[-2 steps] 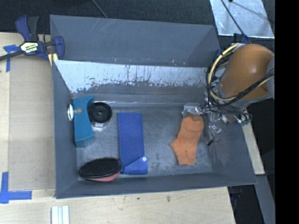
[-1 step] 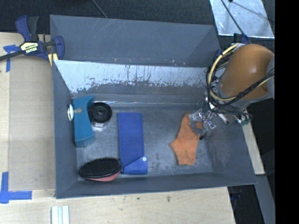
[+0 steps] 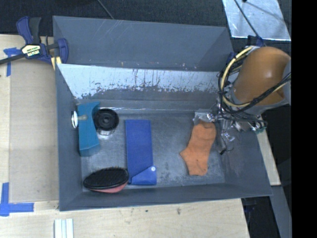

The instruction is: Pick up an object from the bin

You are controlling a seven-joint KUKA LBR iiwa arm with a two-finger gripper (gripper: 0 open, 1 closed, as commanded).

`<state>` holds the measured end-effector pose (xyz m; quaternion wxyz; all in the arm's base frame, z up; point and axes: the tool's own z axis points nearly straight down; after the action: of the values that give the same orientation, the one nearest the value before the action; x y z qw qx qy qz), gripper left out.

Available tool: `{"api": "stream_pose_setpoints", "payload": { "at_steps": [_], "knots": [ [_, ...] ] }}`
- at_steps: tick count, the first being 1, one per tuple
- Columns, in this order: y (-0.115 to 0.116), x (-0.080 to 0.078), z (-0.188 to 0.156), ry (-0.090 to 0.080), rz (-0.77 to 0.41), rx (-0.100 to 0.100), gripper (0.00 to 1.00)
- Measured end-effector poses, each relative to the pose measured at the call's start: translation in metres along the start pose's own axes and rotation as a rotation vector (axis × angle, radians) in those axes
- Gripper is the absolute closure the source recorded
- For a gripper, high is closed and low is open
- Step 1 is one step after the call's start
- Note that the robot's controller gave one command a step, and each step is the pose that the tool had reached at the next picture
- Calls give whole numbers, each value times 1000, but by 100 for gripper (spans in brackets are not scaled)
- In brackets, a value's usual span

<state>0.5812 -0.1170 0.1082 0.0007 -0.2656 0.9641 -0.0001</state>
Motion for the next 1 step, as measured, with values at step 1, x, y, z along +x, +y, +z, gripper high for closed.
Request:
{"api": "stream_pose_setpoints", "payload": {
  "at_steps": [1],
  "knots": [
    [0, 0, 0, 0, 0, 0, 100]
  ]
}}
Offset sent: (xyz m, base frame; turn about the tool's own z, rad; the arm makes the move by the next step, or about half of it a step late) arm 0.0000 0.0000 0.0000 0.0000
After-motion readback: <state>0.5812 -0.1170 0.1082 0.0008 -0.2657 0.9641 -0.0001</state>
